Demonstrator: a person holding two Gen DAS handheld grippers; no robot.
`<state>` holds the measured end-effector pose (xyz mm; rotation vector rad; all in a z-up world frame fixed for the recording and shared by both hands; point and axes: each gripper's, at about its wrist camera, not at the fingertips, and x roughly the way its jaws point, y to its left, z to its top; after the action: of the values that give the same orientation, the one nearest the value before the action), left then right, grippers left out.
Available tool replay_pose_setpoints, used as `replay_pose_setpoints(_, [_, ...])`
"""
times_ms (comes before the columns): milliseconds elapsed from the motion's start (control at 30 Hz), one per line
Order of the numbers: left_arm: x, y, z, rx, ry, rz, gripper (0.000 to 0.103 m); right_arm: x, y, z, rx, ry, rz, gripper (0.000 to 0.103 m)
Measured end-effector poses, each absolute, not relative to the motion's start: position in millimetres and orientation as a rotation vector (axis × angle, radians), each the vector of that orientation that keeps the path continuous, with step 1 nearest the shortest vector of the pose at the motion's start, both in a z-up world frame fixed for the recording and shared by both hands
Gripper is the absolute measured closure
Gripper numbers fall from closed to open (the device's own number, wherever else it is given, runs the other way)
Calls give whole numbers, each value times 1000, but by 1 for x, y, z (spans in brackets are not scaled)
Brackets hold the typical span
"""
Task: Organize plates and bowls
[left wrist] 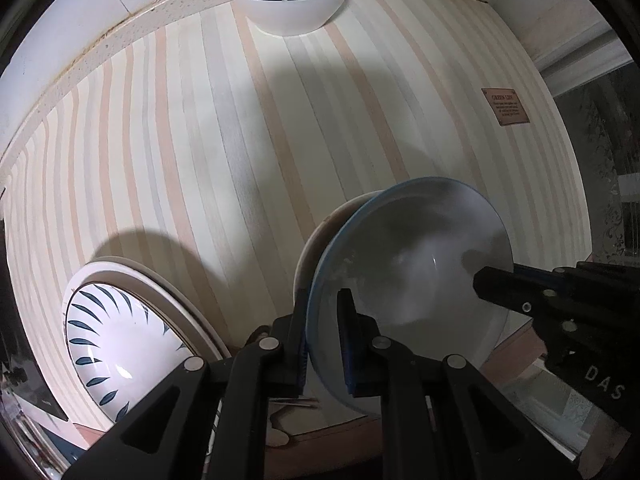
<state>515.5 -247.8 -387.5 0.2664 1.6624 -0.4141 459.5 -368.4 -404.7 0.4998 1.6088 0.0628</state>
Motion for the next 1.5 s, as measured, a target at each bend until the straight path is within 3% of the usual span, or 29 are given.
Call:
replay_pose_setpoints(600, [516,-236,-387,286,1683,-398,91,458,-372,-405,530,1622,100,92])
replay_pose_setpoints(833, [557,-216,-324,188,1532,-390,90,481,-404,-351,568,1471,94,92])
replay_pose_setpoints(900, [587,-217,-314,139,1477,-363,82,497,-415,-336,578,1401,91,92])
replay_pose_setpoints(933, [602,-215,-312,119,1453,-347,74,510,-423,-330,584,1359,88,87])
replay_pose_setpoints(967, [619,-215,-313,94,1435,-328,73,521,-428,-328,588,1333,86,72])
replay_pose_setpoints(1033, [653,-212,-322,29,1425,-298,73,555,-442,-334,621,1280,85,52])
replay_pose_setpoints(1200, [720,-225,-366,-63,1472,-269,73,631,-451,-374,651,1267,68,51])
replay_pose_setpoints(1400, [743,-248,-407,-29,1544,-259,73,685,-439,-424,646,1330,53,51])
replay_pose_setpoints(1500, [747,-254,-423,0,1566,-243,73,700,-433,-440,617,1367,45,57])
